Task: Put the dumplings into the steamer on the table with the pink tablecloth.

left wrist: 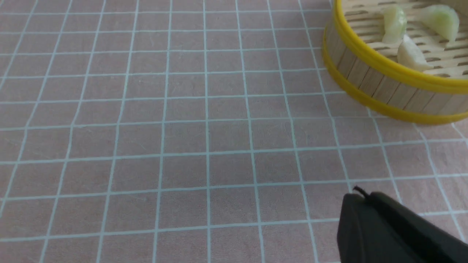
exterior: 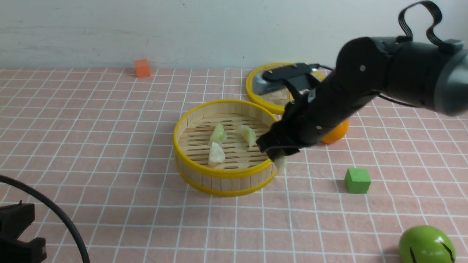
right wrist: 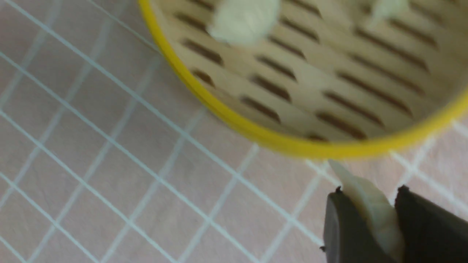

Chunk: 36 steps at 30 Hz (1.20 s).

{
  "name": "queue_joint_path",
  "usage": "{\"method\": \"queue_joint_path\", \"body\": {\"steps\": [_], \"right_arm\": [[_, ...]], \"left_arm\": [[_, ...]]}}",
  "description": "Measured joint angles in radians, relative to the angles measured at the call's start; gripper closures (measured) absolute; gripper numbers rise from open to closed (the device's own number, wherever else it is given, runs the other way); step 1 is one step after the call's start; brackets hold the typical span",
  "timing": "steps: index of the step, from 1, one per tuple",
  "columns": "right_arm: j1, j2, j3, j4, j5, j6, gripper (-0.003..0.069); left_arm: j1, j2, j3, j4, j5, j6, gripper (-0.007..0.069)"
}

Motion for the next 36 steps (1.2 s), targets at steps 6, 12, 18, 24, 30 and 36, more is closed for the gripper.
{"method": "queue_joint_path", "body": {"steps": [6, 12, 18, 24, 30, 36], "right_arm": [[0.017, 0.181, -0.13, 0.009, -0.114, -0.022, 0.0486], [0.013, 0.338, -0.209, -0.002, -0.144, -0.013, 0.0423], [0.012, 0.32, -0.233, -0.006, -0.11, -0.013, 0.021], [-0.014, 0.149, -0.293, -0.029, 0.027, -0.013, 0.0218], [-0.024, -0.152, -0.321, -0.152, 0.157, -0.013, 0.044], [-0.024, -0.563, -0.133, -0.288, 0.214, 0.054, 0.0677]], "left_arm": [[0.0, 0.0, 0.001, 0.004, -0.008, -0.02, 0.0638], [0.0, 0.0, 0.001, 0.005, -0.01, -0.02, 0.0638], [0.0, 0.0, 0.001, 0.005, -0.012, -0.02, 0.0638], [0.0, 0.0, 0.001, 0.005, -0.013, -0.021, 0.0638], [0.0, 0.0, 0.001, 0.005, -0.014, -0.021, 0.0638], [0.0, 0.0, 0.001, 0.005, -0.014, -0.021, 0.0638]]}}
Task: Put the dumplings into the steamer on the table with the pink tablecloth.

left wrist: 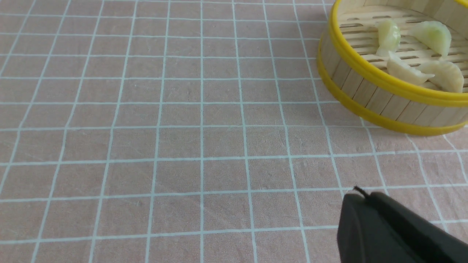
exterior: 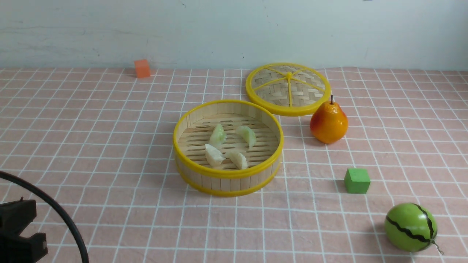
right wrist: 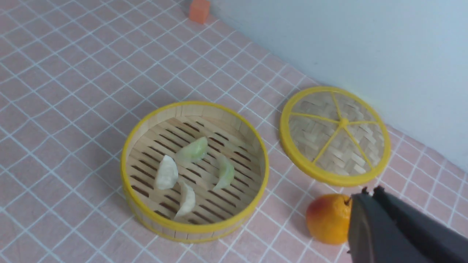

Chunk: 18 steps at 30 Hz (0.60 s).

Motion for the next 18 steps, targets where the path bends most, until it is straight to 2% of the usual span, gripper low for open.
{"method": "queue_joint_path", "body": {"steps": [2, 5, 7, 8, 13, 16, 18], "right_arm": [[0.0, -0.094, 0.089, -0.002, -0.027, 0.029, 0.0678], [0.0, -0.322, 0.441, -0.002, -0.185, 0.093, 0.0678], [0.0, -0.48, 0.716, -0.011, -0.37, 0.108, 0.0676], [0.0, -0.505, 0.739, -0.016, -0.388, 0.108, 0.0676], [0.0, -0.798, 1.263, -0.116, -0.849, 0.111, 0.0675], [0.0, -0.934, 1.464, -0.2, -1.03, 0.111, 0.0673], [0.0, -0.979, 1.526, -0.221, -1.09, 0.111, 0.0671]], "left_arm": [[0.0, 0.0, 0.0, 0.0, 0.0, 0.0, 0.0638], [0.0, 0.0, 0.0, 0.0, 0.0, -0.001, 0.0638], [0.0, 0.0, 0.0, 0.0, 0.0, -0.001, 0.0638], [0.0, 0.0, 0.0, 0.0, 0.0, -0.001, 0.0638], [0.0, 0.0, 0.0, 0.0, 0.0, -0.001, 0.0638], [0.0, 0.0, 0.0, 0.0, 0.0, -0.001, 0.0636], [0.0, 0.0, 0.0, 0.0, 0.0, -0.001, 0.0634]]}}
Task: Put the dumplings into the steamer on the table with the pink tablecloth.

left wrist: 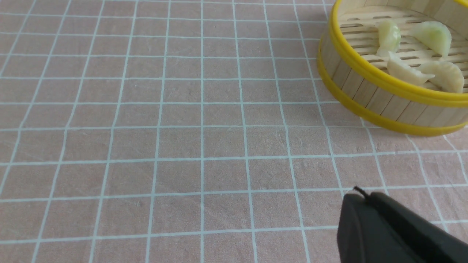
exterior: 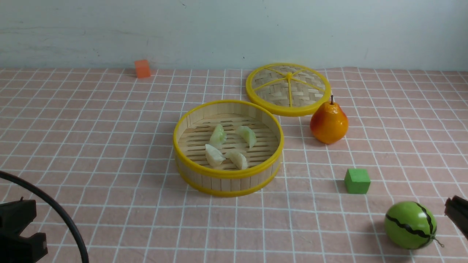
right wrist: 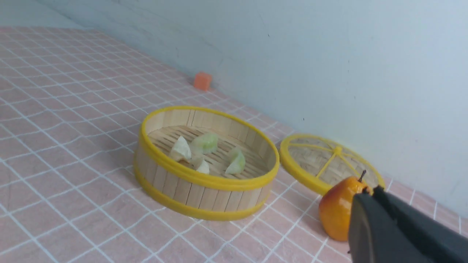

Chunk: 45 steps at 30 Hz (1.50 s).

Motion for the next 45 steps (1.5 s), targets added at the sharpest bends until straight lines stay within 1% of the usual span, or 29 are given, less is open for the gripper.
{"method": "queue_joint_path", "body": {"steps": [3, 6, 7, 10, 13, 14, 15, 17, 18, 20, 23, 25, 26, 27, 29, 32, 35, 45], "right_arm": [[0.0, -0.091, 0.046, -0.013, -0.065, 0.0, 0.0669], [0.0, -0.163, 0.057, -0.013, -0.045, 0.001, 0.0669], [0.0, -0.18, 0.058, -0.013, -0.018, 0.001, 0.0669], [0.0, -0.23, 0.063, -0.013, 0.13, 0.016, 0.0669], [0.0, -0.263, 0.063, -0.013, 0.277, 0.064, 0.0669], [0.0, -0.266, 0.063, -0.013, 0.286, 0.064, 0.0669], [-0.003, -0.291, 0.074, -0.013, 0.338, 0.118, 0.0669], [-0.035, -0.327, 0.098, -0.005, 0.38, 0.176, 0.0669], [-0.035, -0.329, 0.101, -0.005, 0.382, 0.18, 0.0669], [-0.141, -0.338, 0.15, 0.076, 0.381, 0.184, 0.0669], [-0.264, -0.338, 0.193, 0.202, 0.375, 0.11, 0.0669], [-0.325, -0.338, 0.193, 0.271, 0.379, 0.053, 0.0669], [-0.331, -0.338, 0.193, 0.271, 0.379, 0.048, 0.0669], [-0.373, -0.338, 0.193, 0.299, 0.387, 0.027, 0.0669], [-0.416, -0.338, 0.193, 0.309, 0.415, 0.022, 0.0669], [-0.444, -0.338, 0.19, 0.318, 0.469, 0.024, 0.0669], [-0.447, -0.338, 0.186, 0.322, 0.49, 0.027, 0.0669], [-0.447, -0.338, 0.183, 0.325, 0.498, 0.028, 0.0662]], "left_arm": [[0.0, 0.0, 0.0, 0.0, 0.0, 0.0, 0.063], [0.0, 0.0, 0.0, 0.0, 0.0, 0.0, 0.0628], [0.0, 0.0, 0.0, 0.0, 0.0, 0.0, 0.0627], [0.0, 0.0, 0.0, 0.0, 0.0, 0.0, 0.0624], [0.0, 0.0, 0.0, 0.0, 0.0, 0.0, 0.0622], [0.0, 0.0, 0.0, 0.0, 0.0, 0.0, 0.0622], [0.0, 0.0, 0.0, 0.0, 0.0, 0.0, 0.0621], [0.0, 0.0, 0.0, 0.0, 0.0, 0.0, 0.062], [0.0, 0.0, 0.0, 0.0, 0.0, 0.0, 0.062], [0.0, 0.0, 0.0, 0.0, 0.0, -0.001, 0.0615], [0.0, 0.0, 0.0, 0.0, 0.0, -0.001, 0.0612], [0.0, 0.0, 0.0, 0.0, 0.0, -0.002, 0.0608], [0.0, 0.0, 0.0, 0.0, 0.0, -0.002, 0.0608], [0.0, 0.0, 0.0, 0.0, 0.0, -0.002, 0.0607], [0.0, 0.0, 0.0, 0.0, 0.0, -0.002, 0.0607], [0.0, 0.0, 0.0, 0.0, 0.0, -0.002, 0.0607], [0.0, 0.0, 0.0, 0.001, 0.0, -0.002, 0.0607], [0.0, 0.0, 0.0, 0.001, 0.0, -0.002, 0.0597]]}}
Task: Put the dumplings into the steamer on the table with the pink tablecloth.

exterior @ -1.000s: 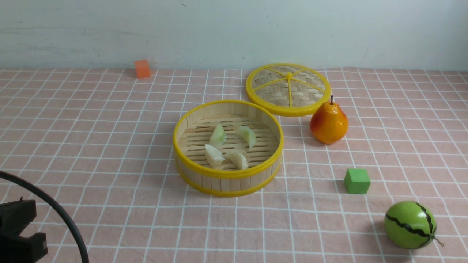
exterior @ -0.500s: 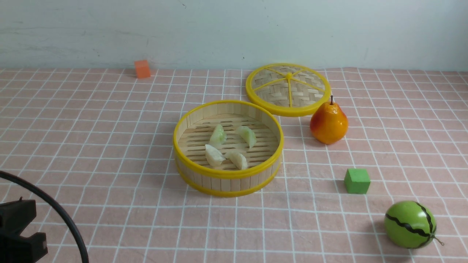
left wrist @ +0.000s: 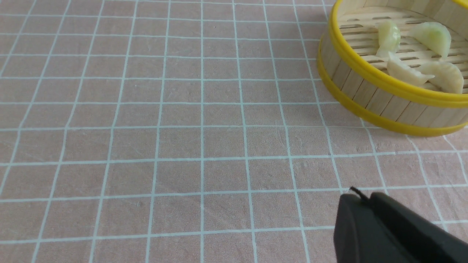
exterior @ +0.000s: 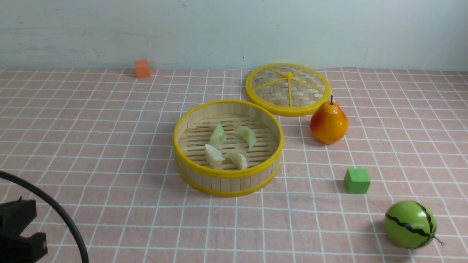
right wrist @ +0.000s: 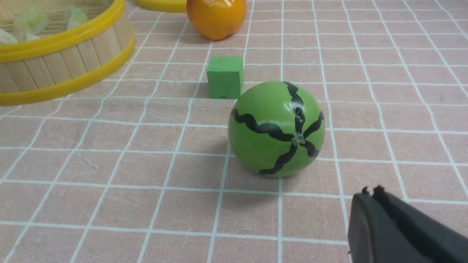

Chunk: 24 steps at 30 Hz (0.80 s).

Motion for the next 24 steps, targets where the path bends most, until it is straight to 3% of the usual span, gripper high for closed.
{"method": "queue_joint_path", "body": {"steps": [14, 19, 24], "right_arm": [[0.0, 0.0, 0.0, 0.0, 0.001, 0.0, 0.0654], [0.0, 0.0, 0.0, 0.0, 0.001, 0.0, 0.0646], [0.0, 0.0, 0.0, 0.001, 0.001, 0.0, 0.064]], "left_arm": [[0.0, -0.016, 0.029, 0.006, -0.02, 0.0, 0.0586], [0.005, -0.165, 0.16, 0.038, -0.046, -0.006, 0.0586], [0.026, -0.428, 0.303, 0.034, -0.177, -0.119, 0.0586]]}}
